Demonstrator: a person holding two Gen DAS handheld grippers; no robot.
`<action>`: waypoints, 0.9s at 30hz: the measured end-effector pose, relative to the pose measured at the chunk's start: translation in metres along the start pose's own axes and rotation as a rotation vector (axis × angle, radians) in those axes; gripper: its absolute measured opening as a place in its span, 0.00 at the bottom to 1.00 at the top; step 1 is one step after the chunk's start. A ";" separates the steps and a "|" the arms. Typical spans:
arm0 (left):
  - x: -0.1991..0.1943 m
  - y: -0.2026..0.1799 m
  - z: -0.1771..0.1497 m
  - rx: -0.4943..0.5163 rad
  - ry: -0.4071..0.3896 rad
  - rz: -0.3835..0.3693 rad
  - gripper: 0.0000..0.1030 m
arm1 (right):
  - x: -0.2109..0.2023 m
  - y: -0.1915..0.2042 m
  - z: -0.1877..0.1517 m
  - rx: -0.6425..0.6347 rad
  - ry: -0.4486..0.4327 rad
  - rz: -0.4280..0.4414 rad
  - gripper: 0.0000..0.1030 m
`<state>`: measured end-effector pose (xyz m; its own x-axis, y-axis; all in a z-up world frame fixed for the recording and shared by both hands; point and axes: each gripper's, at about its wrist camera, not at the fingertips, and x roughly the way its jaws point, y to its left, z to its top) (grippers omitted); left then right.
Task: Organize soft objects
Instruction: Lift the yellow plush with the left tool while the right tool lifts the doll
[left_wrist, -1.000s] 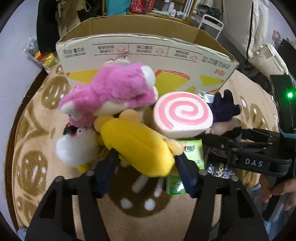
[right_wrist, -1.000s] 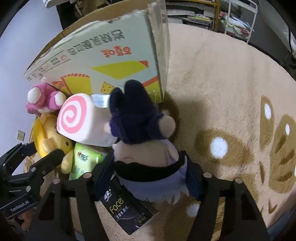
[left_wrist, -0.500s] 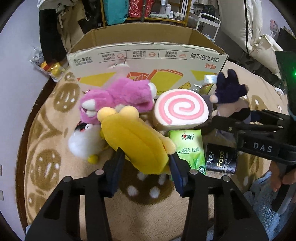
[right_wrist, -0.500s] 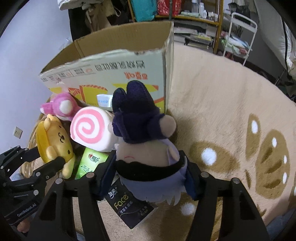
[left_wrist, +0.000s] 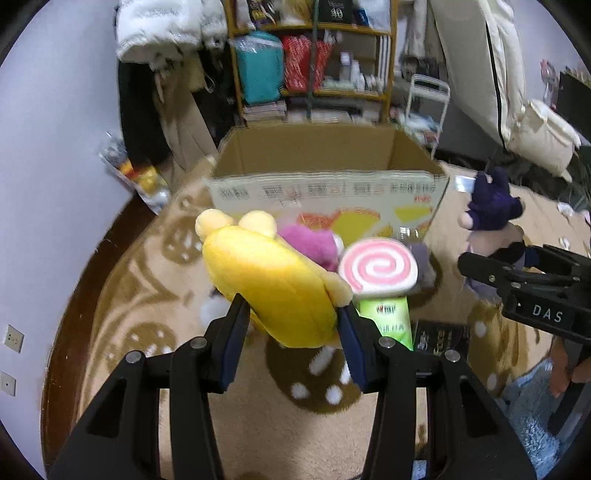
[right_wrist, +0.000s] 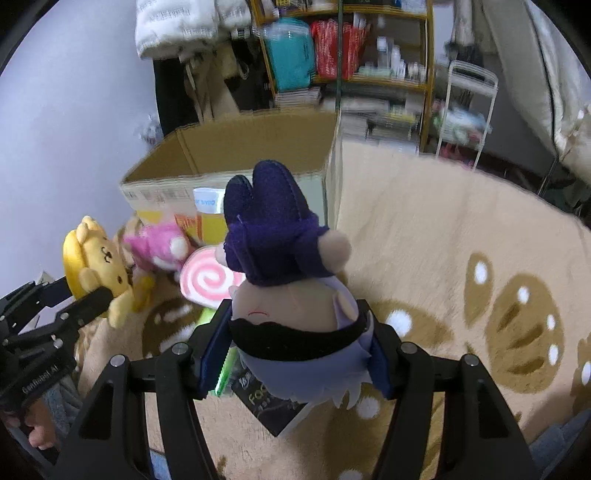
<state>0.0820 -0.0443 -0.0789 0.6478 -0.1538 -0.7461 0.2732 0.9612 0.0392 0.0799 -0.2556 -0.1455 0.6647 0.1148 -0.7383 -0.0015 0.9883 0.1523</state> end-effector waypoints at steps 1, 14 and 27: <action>-0.005 0.002 0.001 -0.003 -0.020 0.008 0.45 | -0.006 0.002 -0.001 -0.005 -0.024 -0.001 0.66; -0.066 0.014 0.012 0.001 -0.315 0.107 0.45 | -0.054 0.002 0.025 -0.019 -0.249 -0.002 0.66; -0.075 0.015 0.043 0.036 -0.435 0.111 0.45 | -0.053 -0.011 0.056 0.031 -0.328 0.050 0.66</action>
<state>0.0678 -0.0277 0.0060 0.9114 -0.1392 -0.3872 0.2044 0.9699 0.1323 0.0861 -0.2784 -0.0713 0.8697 0.1196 -0.4789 -0.0206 0.9781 0.2069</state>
